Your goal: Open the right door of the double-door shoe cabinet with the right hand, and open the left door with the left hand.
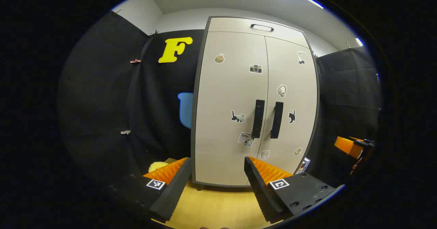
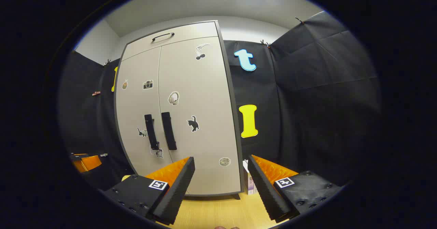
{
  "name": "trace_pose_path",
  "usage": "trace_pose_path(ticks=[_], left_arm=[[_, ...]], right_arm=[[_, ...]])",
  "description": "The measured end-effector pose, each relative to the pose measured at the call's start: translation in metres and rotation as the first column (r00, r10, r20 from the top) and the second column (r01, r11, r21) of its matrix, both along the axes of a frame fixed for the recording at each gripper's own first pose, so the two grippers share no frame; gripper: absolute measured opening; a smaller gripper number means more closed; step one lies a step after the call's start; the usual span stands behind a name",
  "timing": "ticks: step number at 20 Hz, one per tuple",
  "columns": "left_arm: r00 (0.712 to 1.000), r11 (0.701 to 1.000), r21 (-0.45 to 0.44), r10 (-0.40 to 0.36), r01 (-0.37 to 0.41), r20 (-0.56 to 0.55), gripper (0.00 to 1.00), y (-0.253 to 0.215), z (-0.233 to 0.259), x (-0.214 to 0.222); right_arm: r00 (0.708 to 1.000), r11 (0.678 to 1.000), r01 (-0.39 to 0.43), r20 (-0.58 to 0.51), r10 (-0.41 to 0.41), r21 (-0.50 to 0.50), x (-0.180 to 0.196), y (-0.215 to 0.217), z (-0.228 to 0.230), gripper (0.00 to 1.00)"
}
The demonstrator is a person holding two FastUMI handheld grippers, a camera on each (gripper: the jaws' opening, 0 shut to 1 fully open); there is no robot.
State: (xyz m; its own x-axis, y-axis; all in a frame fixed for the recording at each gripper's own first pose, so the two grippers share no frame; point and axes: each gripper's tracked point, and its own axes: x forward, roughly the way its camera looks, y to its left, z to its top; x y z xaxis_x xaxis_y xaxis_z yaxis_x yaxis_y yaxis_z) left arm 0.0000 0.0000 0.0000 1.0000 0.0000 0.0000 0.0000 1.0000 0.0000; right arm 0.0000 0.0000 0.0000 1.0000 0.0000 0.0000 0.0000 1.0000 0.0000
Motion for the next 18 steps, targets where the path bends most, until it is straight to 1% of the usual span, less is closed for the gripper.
trace_pose_path(ticks=[3,6,9,11,16,18], left_arm=[[1.0,1.0,0.014,-0.014,0.015,-0.011,0.95,0.009,-0.003,0.002],[0.999,0.999,0.009,-0.035,0.035,-0.02,0.95,0.012,-0.006,0.004],[0.999,0.999,0.016,-0.047,0.048,-0.026,0.95,0.017,-0.01,0.005],[0.998,0.998,0.016,-0.055,0.056,-0.032,0.95,0.019,-0.013,0.005],[0.998,0.998,0.032,-0.057,0.058,-0.035,0.95,0.029,-0.017,0.004],[0.998,0.998,0.038,-0.055,0.057,-0.033,0.95,0.032,-0.016,0.003]], right_arm=[[1.0,1.0,0.014,-0.006,-0.014,0.019,-0.004,0.007,-0.004,0.98],[0.999,1.0,0.028,-0.026,-0.028,-0.001,-0.005,0.01,-0.008,0.98],[0.999,1.0,0.029,-0.027,-0.029,0.005,-0.008,0.018,-0.008,0.98],[0.999,0.999,0.034,-0.027,-0.035,-0.009,-0.012,0.021,-0.008,0.98],[0.999,0.999,0.027,-0.04,-0.028,-0.03,-0.02,0.034,-0.013,0.98],[0.999,0.999,0.028,-0.043,-0.028,-0.022,-0.024,0.037,-0.015,0.98]])
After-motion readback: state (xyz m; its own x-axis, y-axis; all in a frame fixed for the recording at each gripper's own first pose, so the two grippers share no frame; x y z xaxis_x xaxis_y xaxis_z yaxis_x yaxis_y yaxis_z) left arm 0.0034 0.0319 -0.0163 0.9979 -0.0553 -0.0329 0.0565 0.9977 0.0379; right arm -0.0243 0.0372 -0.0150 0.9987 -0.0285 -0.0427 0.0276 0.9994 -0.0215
